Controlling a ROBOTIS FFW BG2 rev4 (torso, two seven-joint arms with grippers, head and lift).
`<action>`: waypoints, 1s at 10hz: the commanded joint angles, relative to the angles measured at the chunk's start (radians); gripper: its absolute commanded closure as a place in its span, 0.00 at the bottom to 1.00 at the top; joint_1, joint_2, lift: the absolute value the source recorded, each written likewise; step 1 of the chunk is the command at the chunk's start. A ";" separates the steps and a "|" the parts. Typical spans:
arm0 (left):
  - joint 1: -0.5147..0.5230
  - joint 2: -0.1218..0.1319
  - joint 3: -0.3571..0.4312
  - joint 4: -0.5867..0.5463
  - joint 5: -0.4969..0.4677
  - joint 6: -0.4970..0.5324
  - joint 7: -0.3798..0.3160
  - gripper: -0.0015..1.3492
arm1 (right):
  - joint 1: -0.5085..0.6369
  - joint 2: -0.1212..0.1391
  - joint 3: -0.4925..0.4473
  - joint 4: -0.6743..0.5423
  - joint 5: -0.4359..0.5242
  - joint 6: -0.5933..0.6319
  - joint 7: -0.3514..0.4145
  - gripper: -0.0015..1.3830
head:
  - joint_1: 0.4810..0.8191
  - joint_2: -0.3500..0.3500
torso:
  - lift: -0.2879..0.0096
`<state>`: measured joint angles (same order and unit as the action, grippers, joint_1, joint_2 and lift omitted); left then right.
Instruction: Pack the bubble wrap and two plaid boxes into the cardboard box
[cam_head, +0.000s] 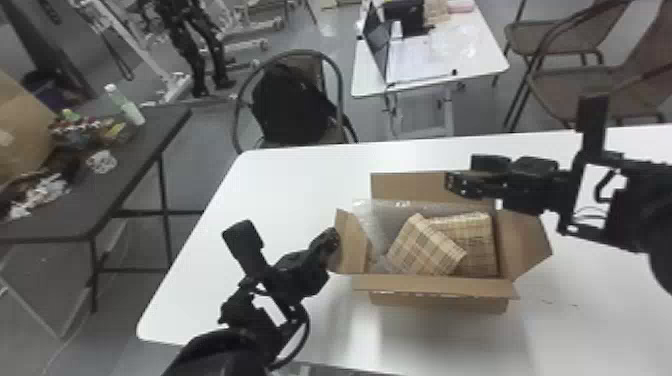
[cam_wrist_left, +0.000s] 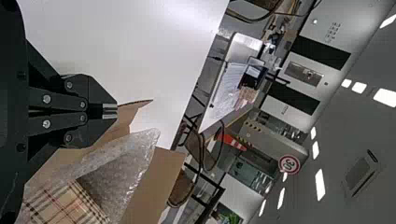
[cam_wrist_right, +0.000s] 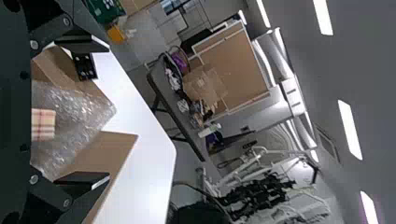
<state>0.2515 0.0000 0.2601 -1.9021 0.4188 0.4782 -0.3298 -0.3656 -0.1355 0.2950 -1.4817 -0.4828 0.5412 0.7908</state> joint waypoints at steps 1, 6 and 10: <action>0.000 -0.003 -0.001 0.000 0.000 -0.003 0.000 0.90 | 0.079 0.007 -0.103 -0.141 0.101 -0.073 -0.059 0.15 | 0.63 0.96 | 0.62; 0.006 -0.003 0.005 0.000 0.009 -0.017 -0.002 0.90 | 0.514 0.040 -0.272 -0.362 0.271 -0.440 -0.473 0.15 | 0.63 0.71 | 0.62; 0.003 -0.003 0.004 0.000 0.009 -0.020 -0.005 0.90 | 0.682 0.050 -0.341 -0.345 0.313 -0.563 -0.519 0.15 | 0.63 0.60 | 0.62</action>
<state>0.2548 0.0000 0.2653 -1.9021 0.4281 0.4588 -0.3344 0.2933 -0.0860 -0.0385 -1.8286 -0.1804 -0.0075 0.2712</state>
